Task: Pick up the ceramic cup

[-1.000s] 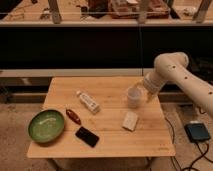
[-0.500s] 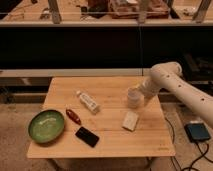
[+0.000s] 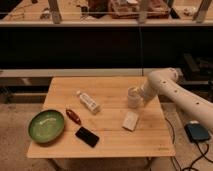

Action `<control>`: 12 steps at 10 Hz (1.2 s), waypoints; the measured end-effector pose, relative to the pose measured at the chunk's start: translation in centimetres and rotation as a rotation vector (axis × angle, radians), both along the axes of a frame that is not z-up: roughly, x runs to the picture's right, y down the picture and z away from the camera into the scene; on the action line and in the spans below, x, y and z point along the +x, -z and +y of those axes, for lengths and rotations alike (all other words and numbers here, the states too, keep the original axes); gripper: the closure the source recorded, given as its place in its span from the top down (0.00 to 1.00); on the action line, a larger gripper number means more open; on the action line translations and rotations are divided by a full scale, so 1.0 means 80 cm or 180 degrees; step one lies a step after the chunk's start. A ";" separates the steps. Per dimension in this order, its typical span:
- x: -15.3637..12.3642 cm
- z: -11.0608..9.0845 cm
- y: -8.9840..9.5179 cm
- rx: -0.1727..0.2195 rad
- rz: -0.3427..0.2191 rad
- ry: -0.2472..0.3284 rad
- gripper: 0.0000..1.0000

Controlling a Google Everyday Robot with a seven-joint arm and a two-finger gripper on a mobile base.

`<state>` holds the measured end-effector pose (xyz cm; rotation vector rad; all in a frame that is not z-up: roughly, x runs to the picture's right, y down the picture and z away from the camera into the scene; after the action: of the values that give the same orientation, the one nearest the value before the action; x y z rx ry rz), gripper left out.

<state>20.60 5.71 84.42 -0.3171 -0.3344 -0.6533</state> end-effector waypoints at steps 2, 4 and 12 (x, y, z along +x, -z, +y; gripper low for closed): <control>-0.003 0.013 -0.024 -0.0071 0.0087 0.0030 0.65; -0.010 0.026 -0.049 -0.0151 0.0187 0.0083 0.64; -0.019 -0.029 0.009 0.0134 0.0136 0.0094 0.18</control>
<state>19.08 3.43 83.68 -0.2957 -0.2751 -0.6807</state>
